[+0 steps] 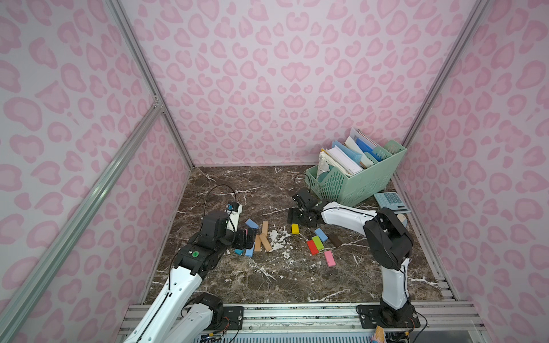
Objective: Assemble the number 8 with building blocks
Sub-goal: Adjust the building block at the center of the board, then assemble the building block at the center of the board.
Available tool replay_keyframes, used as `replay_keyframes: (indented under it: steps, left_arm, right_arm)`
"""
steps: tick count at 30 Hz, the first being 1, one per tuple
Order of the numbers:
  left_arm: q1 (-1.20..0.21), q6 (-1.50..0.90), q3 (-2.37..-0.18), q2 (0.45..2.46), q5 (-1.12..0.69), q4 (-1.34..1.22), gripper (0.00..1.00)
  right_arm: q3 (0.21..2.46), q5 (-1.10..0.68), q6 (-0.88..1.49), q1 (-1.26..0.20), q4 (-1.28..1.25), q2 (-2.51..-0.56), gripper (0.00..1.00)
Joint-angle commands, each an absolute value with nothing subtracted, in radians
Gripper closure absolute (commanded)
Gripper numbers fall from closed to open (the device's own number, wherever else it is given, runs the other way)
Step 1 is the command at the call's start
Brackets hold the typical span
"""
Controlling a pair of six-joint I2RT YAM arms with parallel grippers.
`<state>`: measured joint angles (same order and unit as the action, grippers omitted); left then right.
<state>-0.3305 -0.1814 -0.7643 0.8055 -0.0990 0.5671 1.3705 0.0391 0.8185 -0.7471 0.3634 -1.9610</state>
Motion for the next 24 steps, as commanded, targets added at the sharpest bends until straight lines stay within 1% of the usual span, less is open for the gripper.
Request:
replay_keyframes:
  steps: [1, 4, 10, 14, 18, 24]
  left_arm:
    - [-0.33, -0.179, -0.763, 0.805, -0.103, 0.56, 0.02]
    - [-0.33, -0.18, -0.764, 0.805, -0.103, 0.559, 0.02]
    - [-0.33, -0.18, -0.764, 0.805, -0.108, 0.56, 0.02]
    - [-0.33, -0.179, -0.765, 0.804, -0.116, 0.558, 0.02]
    - [-0.33, -0.178, -0.764, 0.804, -0.118, 0.557, 0.02]
    - [-0.33, -0.178, -0.765, 0.804, -0.117, 0.557, 0.02]
  right_arm:
    - [1.371, 0.064, 0.781, -0.752, 0.4, -1.894, 0.14]
    - [1.315, 0.088, 0.735, -0.753, 0.443, -1.818, 0.15]
    - [1.153, 0.146, 0.629, -0.748, 0.507, -1.651, 0.21]
    - [1.045, 0.136, 0.564, -0.701, 0.505, -1.577, 0.28]
    - [1.016, 0.117, 0.453, -0.638, 0.504, -1.561, 0.34]
    - [1.059, 0.151, 0.339, -0.62, 0.513, -1.616, 0.43]
